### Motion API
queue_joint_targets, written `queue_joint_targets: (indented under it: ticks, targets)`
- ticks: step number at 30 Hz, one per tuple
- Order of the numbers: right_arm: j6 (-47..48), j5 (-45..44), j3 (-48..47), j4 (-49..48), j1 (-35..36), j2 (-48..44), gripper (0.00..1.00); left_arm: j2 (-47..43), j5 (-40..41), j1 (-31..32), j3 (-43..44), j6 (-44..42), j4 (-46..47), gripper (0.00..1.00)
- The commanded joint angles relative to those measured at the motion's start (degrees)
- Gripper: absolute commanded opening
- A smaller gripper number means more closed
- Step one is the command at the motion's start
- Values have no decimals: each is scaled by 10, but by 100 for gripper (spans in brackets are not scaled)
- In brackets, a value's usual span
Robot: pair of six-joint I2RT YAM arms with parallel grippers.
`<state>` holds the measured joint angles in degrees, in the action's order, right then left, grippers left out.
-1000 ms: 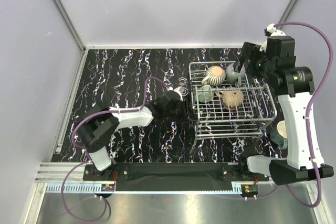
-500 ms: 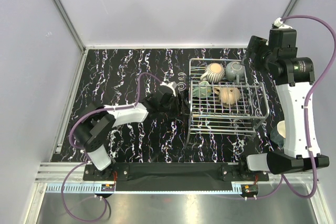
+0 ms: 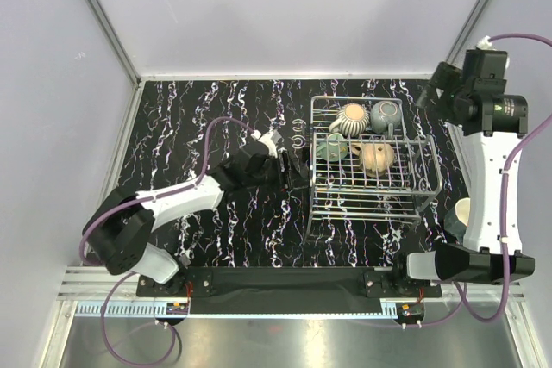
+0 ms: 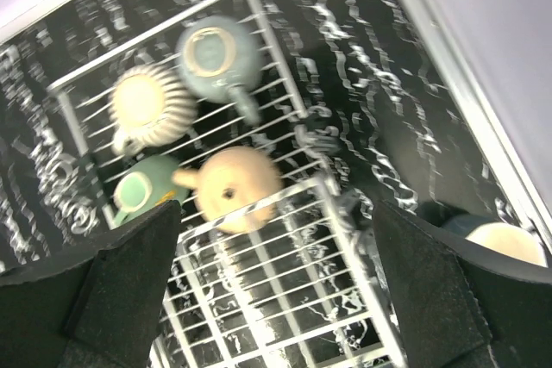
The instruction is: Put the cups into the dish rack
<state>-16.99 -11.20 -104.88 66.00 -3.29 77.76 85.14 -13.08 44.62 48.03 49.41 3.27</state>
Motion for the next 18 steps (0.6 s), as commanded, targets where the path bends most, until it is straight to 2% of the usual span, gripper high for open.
queue_joint_targets:
  ticks: [1, 6, 11, 18]
  targets:
    - [-9, 7, 8, 4, -55, -9, 100, -43, 22, -7, -25, -9, 3, 64]
    - [-16, -6, 25, 0, -122, -14, 100, -114, 55, -14, -52, -3, -32, 65]
    - [-23, -28, 64, -22, -168, -21, 100, -191, 100, -14, -50, -15, -145, 65]
    - [-44, -51, 157, -53, -261, -43, 100, -298, 89, -14, -47, -26, -208, 68]
